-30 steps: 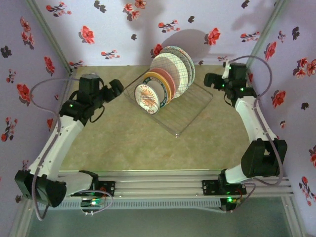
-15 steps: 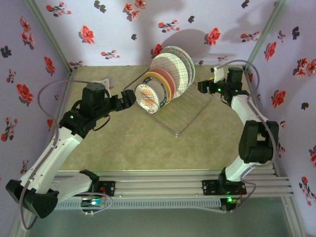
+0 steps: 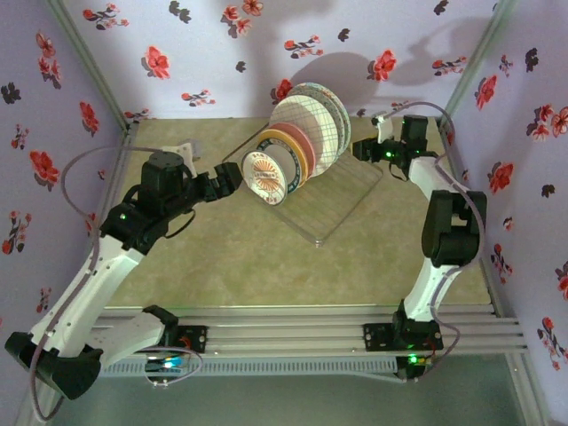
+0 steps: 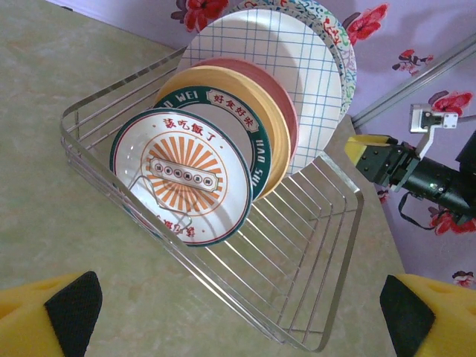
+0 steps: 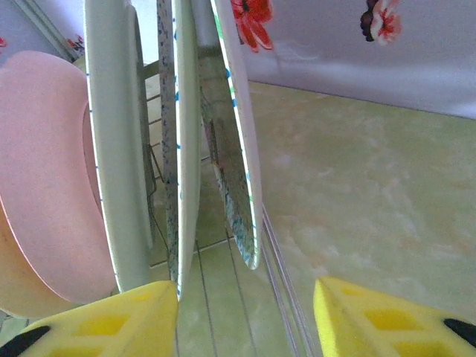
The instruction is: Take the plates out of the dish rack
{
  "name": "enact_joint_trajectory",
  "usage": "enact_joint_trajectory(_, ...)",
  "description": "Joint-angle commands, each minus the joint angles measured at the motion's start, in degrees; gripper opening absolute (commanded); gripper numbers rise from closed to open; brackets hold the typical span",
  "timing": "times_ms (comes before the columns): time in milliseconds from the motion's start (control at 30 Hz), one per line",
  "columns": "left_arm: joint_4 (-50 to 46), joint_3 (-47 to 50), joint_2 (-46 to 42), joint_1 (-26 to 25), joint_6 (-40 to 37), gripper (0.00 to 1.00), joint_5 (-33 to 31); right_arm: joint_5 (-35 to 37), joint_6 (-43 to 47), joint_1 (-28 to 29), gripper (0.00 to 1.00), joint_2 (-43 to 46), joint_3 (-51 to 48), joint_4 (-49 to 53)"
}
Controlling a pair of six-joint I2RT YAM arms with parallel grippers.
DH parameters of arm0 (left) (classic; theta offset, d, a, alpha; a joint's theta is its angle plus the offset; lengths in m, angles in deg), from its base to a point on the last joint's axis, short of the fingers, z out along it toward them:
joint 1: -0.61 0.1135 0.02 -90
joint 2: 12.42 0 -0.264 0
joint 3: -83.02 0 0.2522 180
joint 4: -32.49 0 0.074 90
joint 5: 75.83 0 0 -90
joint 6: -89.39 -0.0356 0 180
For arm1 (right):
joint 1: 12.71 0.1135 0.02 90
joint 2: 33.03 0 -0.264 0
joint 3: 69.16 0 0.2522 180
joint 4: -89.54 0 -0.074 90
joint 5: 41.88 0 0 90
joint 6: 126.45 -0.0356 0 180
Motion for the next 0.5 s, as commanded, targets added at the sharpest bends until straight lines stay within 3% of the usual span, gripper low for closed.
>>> enact_joint_trajectory(0, 0.7, 0.1, -0.8, -0.5, 0.1, 1.00, 0.2, -4.6, -2.7, -0.3, 0.53, -1.9, 2.8, -2.5)
enact_joint_trajectory(167, 0.9, 0.0, -0.8, -0.5, 0.0, 1.00, 0.2, -7.4, -5.2, -0.3, 0.53, -4.3, 4.3, -3.7)
enact_joint_trajectory(467, 1.4, 0.4, -0.7, -0.5, 0.6, 1.00, 0.4, -6.4, -6.5, -0.3, 0.49, -6.4, 5.9, -4.5)
